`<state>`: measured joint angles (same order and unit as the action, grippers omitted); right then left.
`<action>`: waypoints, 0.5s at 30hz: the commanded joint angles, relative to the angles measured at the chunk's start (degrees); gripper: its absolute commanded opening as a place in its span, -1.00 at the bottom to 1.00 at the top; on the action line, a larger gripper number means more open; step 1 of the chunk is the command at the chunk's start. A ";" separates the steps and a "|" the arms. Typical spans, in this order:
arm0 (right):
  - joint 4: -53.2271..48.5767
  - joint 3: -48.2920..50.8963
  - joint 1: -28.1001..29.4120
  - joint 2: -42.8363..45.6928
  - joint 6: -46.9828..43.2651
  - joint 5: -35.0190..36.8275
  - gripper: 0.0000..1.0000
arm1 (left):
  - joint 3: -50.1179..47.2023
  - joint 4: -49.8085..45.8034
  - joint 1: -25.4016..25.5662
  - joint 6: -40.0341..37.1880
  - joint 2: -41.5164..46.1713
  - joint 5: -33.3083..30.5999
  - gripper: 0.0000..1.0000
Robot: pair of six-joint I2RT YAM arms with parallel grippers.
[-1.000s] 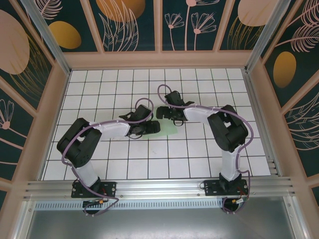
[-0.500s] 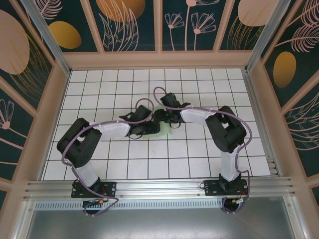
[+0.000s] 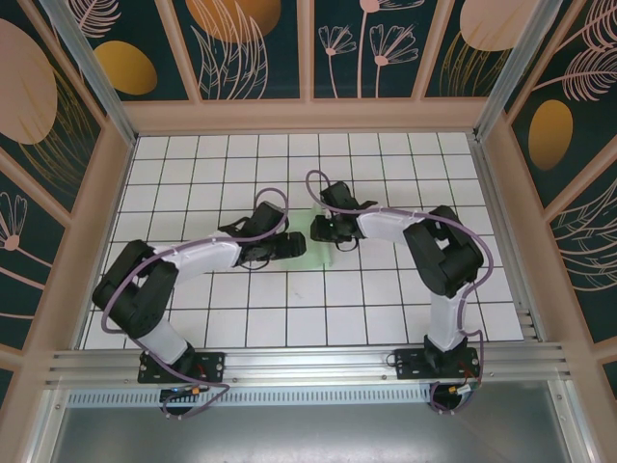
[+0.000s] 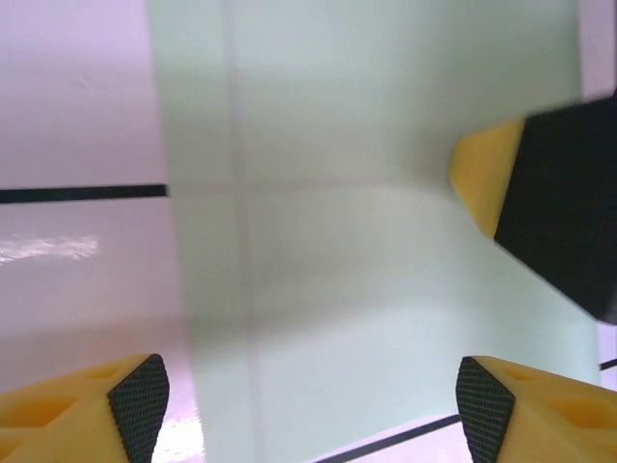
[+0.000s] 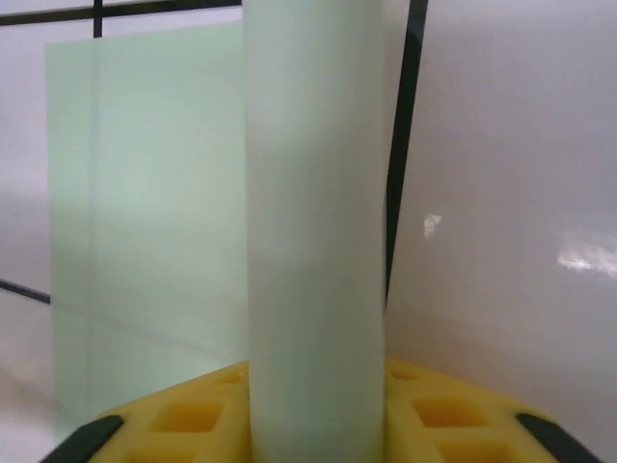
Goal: Fold a paper plane with a square sheet of paper (fold left side to right side)
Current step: Pick up the square sheet of paper from the center of the table.
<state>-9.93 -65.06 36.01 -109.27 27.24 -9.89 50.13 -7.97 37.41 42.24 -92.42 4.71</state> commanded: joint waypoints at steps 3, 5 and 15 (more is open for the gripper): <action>7.87 5.59 -3.43 6.61 -0.26 -10.44 -0.49 | -1.82 -1.84 -4.66 -1.02 7.24 2.39 0.70; 11.62 8.40 -4.37 8.99 0.04 -14.50 -0.49 | -2.72 -1.08 -6.72 -1.02 9.70 3.96 0.73; 35.54 21.37 -21.32 25.40 8.31 -42.36 -0.49 | -3.60 11.63 -14.99 -0.14 20.36 18.34 0.88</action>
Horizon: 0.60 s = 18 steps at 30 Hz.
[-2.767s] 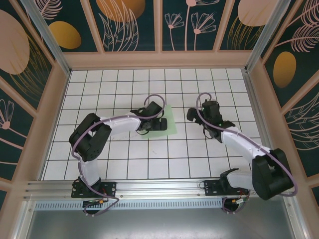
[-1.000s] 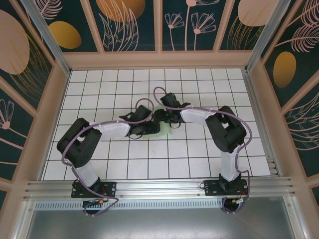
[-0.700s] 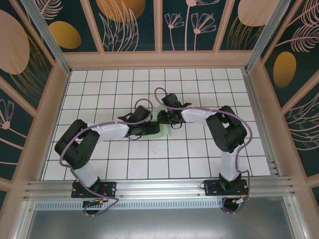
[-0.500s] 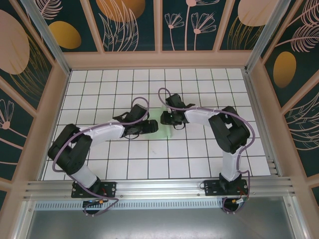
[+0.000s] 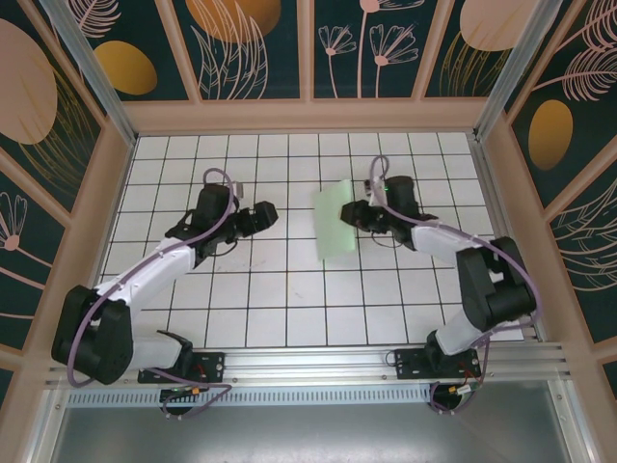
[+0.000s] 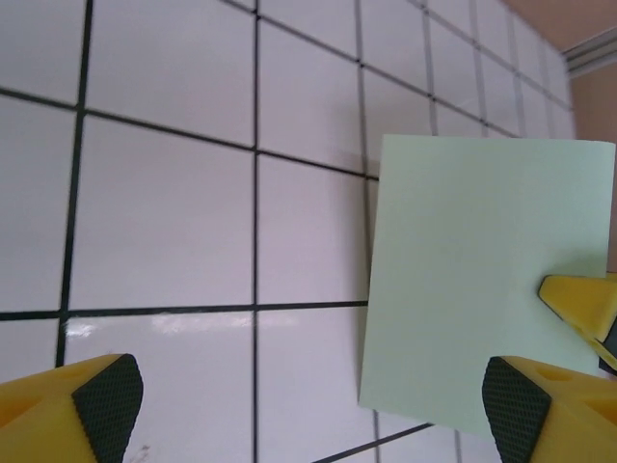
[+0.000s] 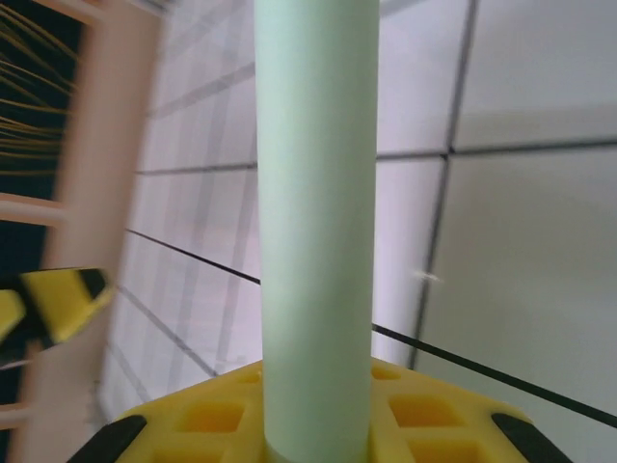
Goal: Fold a paper plane with a square sheet of paper (fold left side to right side)
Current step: Pick up the square sheet of paper from the center of the table, then place a square sheet of paper at the center of the table.
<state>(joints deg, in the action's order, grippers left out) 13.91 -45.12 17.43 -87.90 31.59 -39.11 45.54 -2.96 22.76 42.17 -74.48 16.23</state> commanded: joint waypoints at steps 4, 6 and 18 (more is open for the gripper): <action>12.64 -1.18 -6.73 8.96 5.05 -20.64 -0.49 | 4.43 12.51 -0.35 -0.56 3.35 12.95 0.94; 12.23 -3.50 -7.41 10.97 5.57 -22.66 -0.49 | 6.52 14.54 -0.35 -0.76 2.92 15.78 0.95; 14.34 -18.04 -3.86 16.27 15.04 -25.57 -0.49 | 13.94 30.04 -0.27 3.62 -1.47 28.67 0.97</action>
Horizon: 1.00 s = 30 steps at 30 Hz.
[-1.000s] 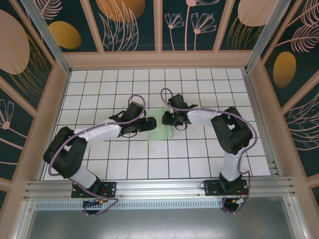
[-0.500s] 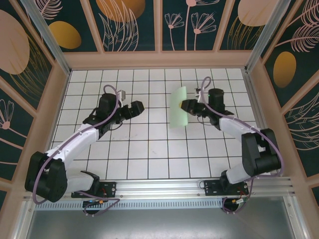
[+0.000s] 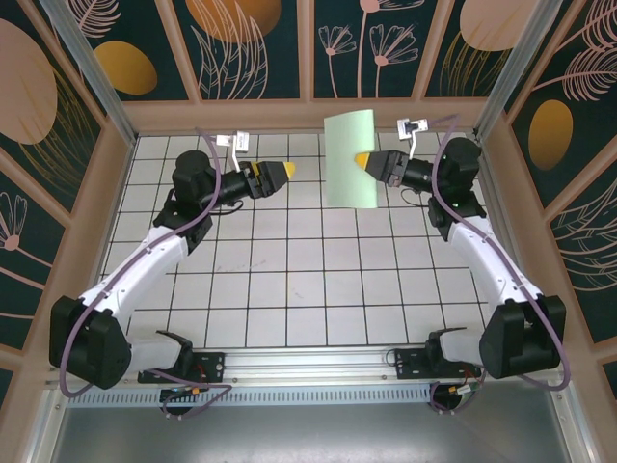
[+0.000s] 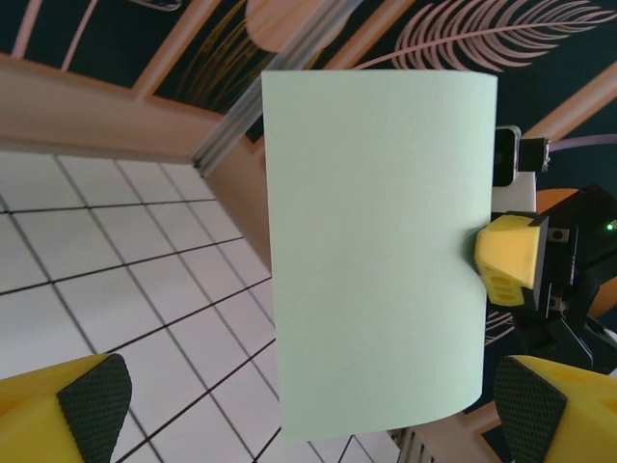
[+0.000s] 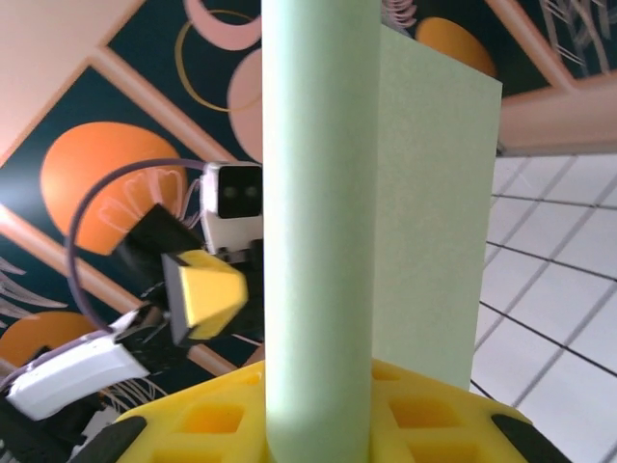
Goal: Fold a paper plane with a square sheet of paper (fold left side to right side)
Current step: Place a square sheet of paper at the center of the table.
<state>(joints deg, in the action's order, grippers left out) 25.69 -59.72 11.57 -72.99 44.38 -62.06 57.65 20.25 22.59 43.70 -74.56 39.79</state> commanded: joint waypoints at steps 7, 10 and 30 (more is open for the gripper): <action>1.10 -8.34 7.22 0.65 2.00 -1.09 -0.49 | 1.58 16.69 0.34 7.94 -3.54 10.69 0.97; 0.78 -9.33 8.11 0.05 1.89 -0.56 -0.50 | 1.59 19.25 1.11 9.16 -3.81 12.44 0.96; -34.74 -5.89 3.30 0.48 -20.43 19.19 0.12 | -5.91 6.16 2.64 3.54 -5.09 7.67 -1.00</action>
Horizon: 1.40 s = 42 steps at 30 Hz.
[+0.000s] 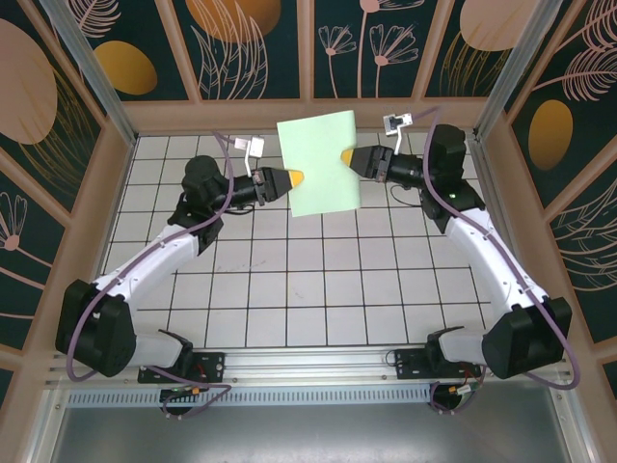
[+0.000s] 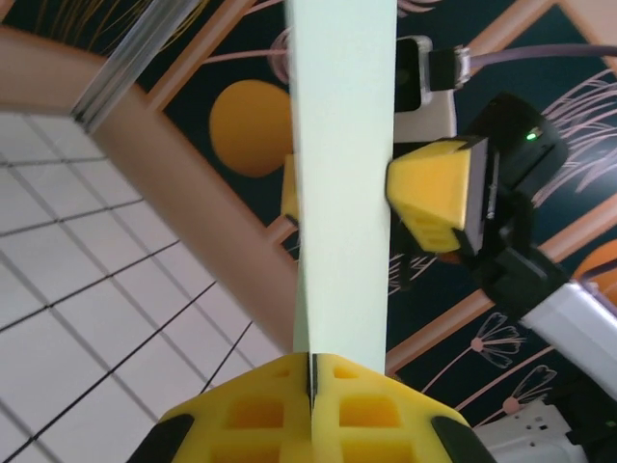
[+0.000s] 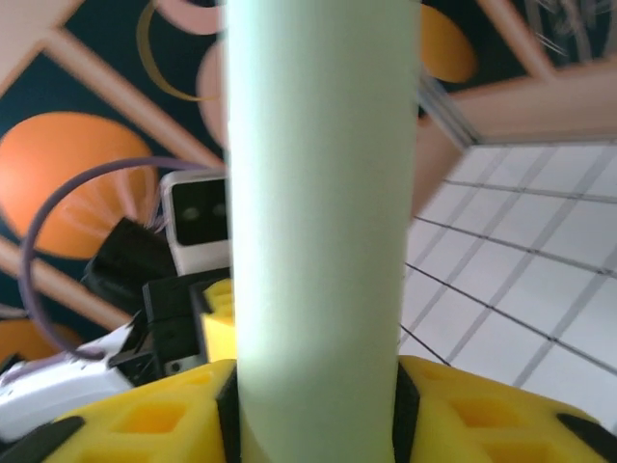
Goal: Fold a paper plane with a square sheet of paper (fold left side to right side)
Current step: Place a square sheet of paper at the center of the table, then first fold in half a square sheet of paper at the center of the table.
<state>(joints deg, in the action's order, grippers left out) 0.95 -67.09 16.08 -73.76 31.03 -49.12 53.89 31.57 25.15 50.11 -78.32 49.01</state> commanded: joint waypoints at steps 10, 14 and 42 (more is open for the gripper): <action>-18.12 8.91 -2.75 -1.39 -11.69 16.11 0.38 | -6.95 -14.22 0.08 -6.38 -11.19 -6.80 -1.00; -16.48 11.79 -2.13 -4.56 -10.61 16.43 0.37 | -6.48 -16.32 0.08 -7.93 -18.02 -7.87 -1.00; -9.01 13.47 8.64 -31.31 -5.44 23.25 -0.26 | -0.88 -23.28 0.51 -10.79 -24.07 -9.22 -0.17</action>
<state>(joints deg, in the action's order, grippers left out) -5.82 -52.95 24.23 -103.20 26.17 -29.06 51.55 6.55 25.21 38.59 -103.13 37.47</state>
